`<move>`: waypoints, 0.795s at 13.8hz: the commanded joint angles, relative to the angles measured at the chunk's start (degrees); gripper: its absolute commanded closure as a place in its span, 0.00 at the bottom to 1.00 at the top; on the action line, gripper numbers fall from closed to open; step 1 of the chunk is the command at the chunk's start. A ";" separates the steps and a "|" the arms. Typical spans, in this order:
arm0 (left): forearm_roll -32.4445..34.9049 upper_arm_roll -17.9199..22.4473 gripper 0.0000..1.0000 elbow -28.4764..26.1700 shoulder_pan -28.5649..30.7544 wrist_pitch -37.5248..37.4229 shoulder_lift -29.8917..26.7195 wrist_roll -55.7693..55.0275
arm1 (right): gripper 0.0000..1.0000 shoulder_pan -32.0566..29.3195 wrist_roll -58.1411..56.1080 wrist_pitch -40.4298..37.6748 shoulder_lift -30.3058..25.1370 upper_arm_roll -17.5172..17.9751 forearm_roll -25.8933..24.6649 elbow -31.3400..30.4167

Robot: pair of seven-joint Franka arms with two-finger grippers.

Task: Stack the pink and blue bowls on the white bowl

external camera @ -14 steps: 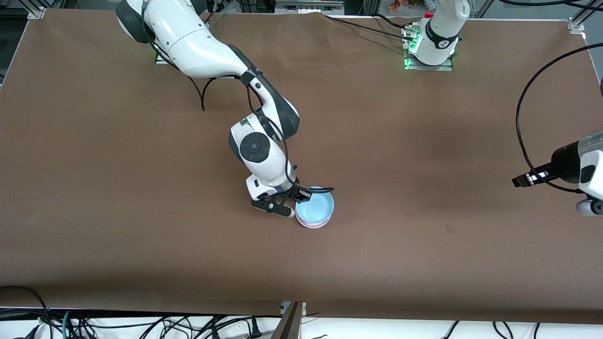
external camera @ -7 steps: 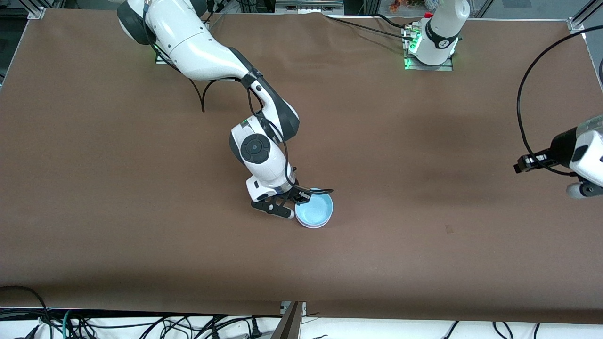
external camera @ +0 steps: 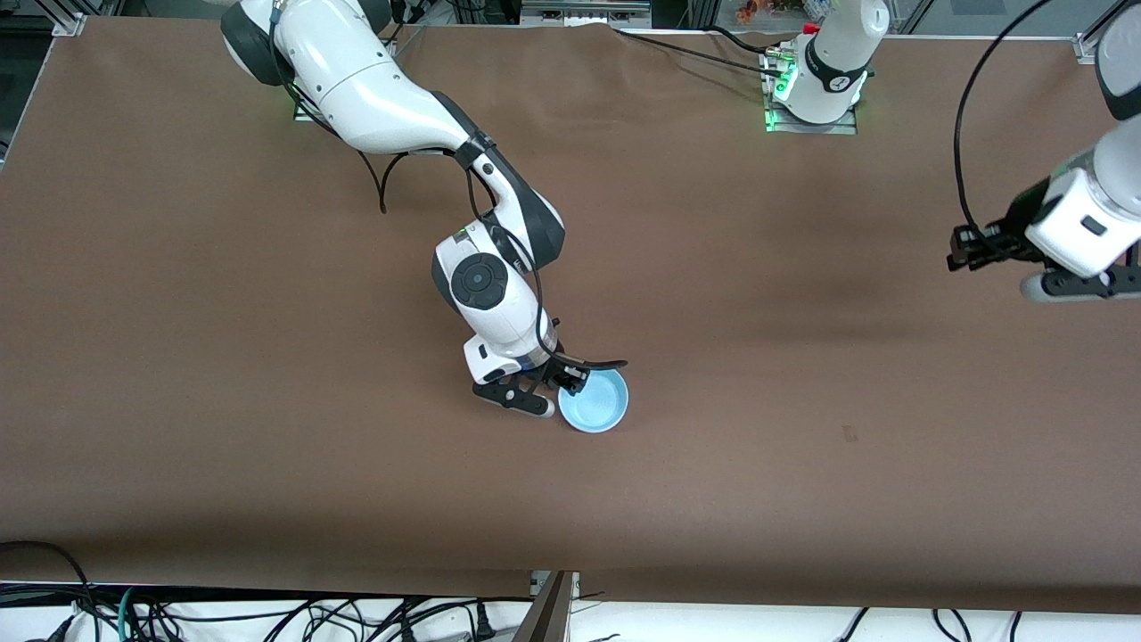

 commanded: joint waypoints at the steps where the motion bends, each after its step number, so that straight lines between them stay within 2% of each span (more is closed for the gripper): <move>1: 1.41 -0.84 0.71 -6.48 0.20 1.64 -5.86 1.99 | 0.00 -0.19 0.50 -2.68 0.58 -0.17 -0.08 2.18; 3: 1.41 -0.93 0.68 -8.16 0.63 1.73 -7.01 4.61 | 0.00 -1.85 0.23 -6.20 -1.52 0.26 -0.08 2.35; 7: 1.41 -0.93 0.50 -9.13 1.86 2.78 -7.37 7.80 | 0.00 -6.58 -3.01 -12.53 -8.10 -0.35 -0.87 1.48; 8: 1.41 -0.93 0.49 -9.48 1.95 3.04 -7.37 7.80 | 0.00 -9.47 -5.54 -16.72 -10.30 -0.70 -0.35 0.86; 11: 1.41 -0.93 0.35 -10.98 2.13 4.89 -7.46 7.80 | 0.00 -16.16 -20.71 -33.23 -18.64 -1.40 0.01 0.07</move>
